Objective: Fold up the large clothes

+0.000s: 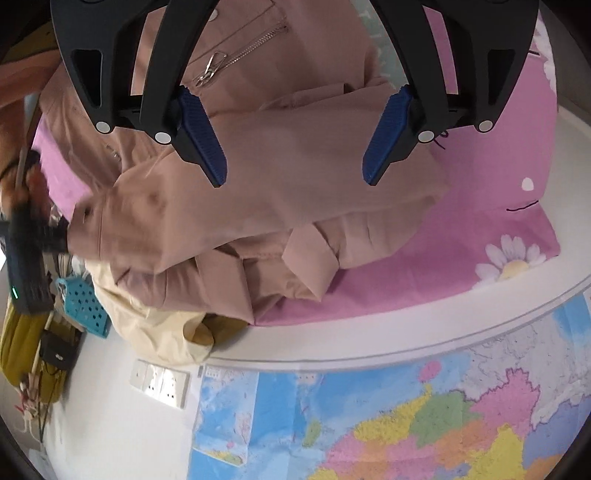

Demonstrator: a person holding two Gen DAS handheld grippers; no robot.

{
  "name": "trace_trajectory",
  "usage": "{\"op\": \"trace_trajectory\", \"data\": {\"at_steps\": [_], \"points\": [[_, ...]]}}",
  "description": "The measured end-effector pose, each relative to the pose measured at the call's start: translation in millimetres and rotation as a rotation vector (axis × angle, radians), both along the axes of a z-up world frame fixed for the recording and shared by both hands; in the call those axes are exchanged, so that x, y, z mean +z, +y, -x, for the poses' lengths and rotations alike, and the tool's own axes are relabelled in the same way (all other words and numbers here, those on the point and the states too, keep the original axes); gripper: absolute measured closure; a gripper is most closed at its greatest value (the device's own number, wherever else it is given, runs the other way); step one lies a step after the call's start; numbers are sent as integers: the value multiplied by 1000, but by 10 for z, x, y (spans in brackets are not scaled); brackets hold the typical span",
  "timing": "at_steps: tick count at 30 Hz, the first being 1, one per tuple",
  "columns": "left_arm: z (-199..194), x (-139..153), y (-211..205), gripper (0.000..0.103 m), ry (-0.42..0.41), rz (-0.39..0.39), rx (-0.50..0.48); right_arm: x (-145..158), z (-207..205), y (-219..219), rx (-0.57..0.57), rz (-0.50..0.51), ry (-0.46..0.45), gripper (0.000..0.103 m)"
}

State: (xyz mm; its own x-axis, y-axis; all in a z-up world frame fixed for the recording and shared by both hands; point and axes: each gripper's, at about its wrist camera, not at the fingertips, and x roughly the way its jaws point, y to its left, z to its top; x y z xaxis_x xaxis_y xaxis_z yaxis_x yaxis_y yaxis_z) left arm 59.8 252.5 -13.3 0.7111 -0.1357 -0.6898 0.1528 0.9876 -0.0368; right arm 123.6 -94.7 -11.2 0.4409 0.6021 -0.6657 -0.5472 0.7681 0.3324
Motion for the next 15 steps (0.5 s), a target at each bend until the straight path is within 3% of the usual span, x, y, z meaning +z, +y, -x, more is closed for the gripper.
{"op": "trace_trajectory", "data": {"at_steps": [5, 9, 11, 13, 15], "points": [[-185, -278, -20, 28, 59, -2, 4, -339, -374, -220, -127, 14, 131, 99], [-356, -567, -82, 28, 128, -36, 6, -449, -447, -255, -165, -5, 171, 86], [-426, -714, -77, 28, 170, -49, 19, -357, -400, -319, -166, -53, 146, 71], [-463, -817, -70, 28, 198, -54, 27, -230, -286, -405, -176, -70, 94, 47], [-472, -859, -50, 28, 208, -45, 26, -123, -223, -449, -174, -97, 64, 33]]}}
